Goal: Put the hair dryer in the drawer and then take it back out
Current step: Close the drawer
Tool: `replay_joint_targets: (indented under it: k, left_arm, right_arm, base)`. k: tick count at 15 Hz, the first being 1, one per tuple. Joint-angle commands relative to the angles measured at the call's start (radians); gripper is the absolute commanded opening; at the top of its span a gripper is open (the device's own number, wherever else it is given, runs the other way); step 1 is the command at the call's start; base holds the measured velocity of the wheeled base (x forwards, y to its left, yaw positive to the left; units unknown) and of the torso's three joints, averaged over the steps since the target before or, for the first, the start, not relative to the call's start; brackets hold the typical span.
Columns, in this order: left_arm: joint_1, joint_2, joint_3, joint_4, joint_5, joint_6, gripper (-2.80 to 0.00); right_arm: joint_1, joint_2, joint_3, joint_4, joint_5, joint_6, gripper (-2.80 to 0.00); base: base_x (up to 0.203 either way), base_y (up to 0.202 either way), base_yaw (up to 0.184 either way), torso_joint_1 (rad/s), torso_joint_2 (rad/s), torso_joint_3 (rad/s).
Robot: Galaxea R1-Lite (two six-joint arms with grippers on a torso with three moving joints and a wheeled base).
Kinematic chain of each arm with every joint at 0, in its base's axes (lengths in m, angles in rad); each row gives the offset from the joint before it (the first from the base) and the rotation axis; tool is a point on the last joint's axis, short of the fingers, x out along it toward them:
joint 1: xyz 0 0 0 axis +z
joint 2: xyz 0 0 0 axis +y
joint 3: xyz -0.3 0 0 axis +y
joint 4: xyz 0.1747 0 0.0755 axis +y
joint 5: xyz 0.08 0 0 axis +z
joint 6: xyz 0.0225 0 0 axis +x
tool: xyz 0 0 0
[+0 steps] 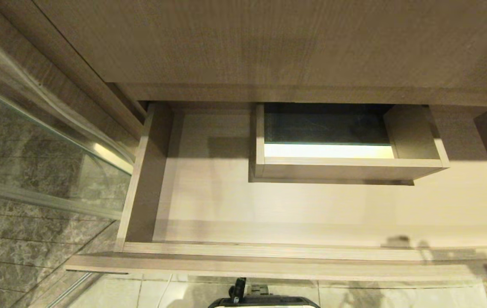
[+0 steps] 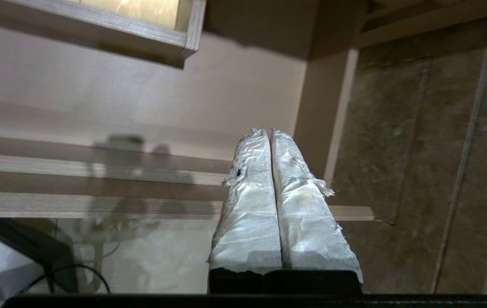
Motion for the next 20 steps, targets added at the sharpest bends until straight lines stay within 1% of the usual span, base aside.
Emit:
replay_joint_targets:
  k: [1, 2, 4, 5, 8, 9, 11, 13, 16, 17, 20]
  left_arm:
    - [0.0, -0.002, 0.0, 0.0, 0.0, 0.0, -2.8]
    - [0.0, 0.0, 0.002, 0.0, 0.0, 0.0, -2.8]
    - [0.0, -0.001, 0.001, 0.0, 0.0, 0.0, -2.8]
    - [0.0, -0.002, 0.0, 0.0, 0.0, 0.0, -2.8]
    - [-0.001, -0.001, 0.0, 0.0, 0.0, 0.0, -2.8]
    - [0.0, 0.0, 0.001, 0.0, 0.0, 0.0, -2.8]
    - [0.0, -0.001, 0.002, 0.0, 0.0, 0.0, -2.8]
    - [0.0, -0.002, 0.001, 0.0, 0.0, 0.0, -2.8]
    - [0.0, 0.0, 0.001, 0.0, 0.0, 0.0, -2.8]
    - [0.0, -0.001, 0.0, 0.0, 0.0, 0.0, -2.8]
    - [0.0, 0.0, 0.002, 0.0, 0.0, 0.0, -2.8]
  right_arm:
    - [0.001, 0.029, 0.014, 0.038, 0.0, -0.002, -2.8]
    - [0.001, 0.046, 0.018, 0.066, 0.003, -0.002, -2.8]
    - [-0.003, 0.084, 0.038, 0.179, -0.006, -0.002, -2.8]
    - [-0.011, 0.099, 0.044, 0.212, -0.01, 0.004, -2.8]
    - [-0.101, 0.228, 0.061, 0.278, -0.005, 0.014, -2.8]
    - [-0.124, 0.267, 0.064, 0.294, -0.005, 0.014, -2.8]
    - [-0.143, 0.349, 0.073, 0.311, -0.013, 0.006, -2.8]
    - [-0.146, 0.426, 0.077, 0.319, -0.047, 0.003, -2.8]
    - [-0.146, 0.527, 0.078, 0.318, -0.067, 0.001, -2.8]
    - [-0.146, 0.551, 0.078, 0.325, -0.079, -0.012, -2.8]
    - [-0.146, 0.589, 0.074, 0.351, -0.122, -0.136, -2.8]
  base:
    - [0.0, 0.0, 0.0, 0.005, 0.08, 0.034]
    - [0.0, 0.0, 0.0, -0.003, 0.05, 0.046]
    - [0.0, 0.0, 0.0, 0.001, 0.02, 0.045]
    - [0.0, 0.0, 0.0, 0.0, 0.01, 0.044]
    - [0.0, 0.0, 0.0, 0.002, 0.0, 0.045]
    - [0.0, 0.0, 0.0, 0.007, 0.01, 0.031]
    - [0.0, 0.0, 0.0, 0.0, 0.0, 0.0]
    - [0.0, 0.0, 0.0, 0.0, 0.0, 0.0]
    - [0.0, 0.0, 0.0, 0.0, 0.0, 0.0]
    - [0.0, 0.0, 0.0, 0.0, 0.0, 0.0]
    - [0.0, 0.0, 0.0, 0.0, 0.0, 0.0]
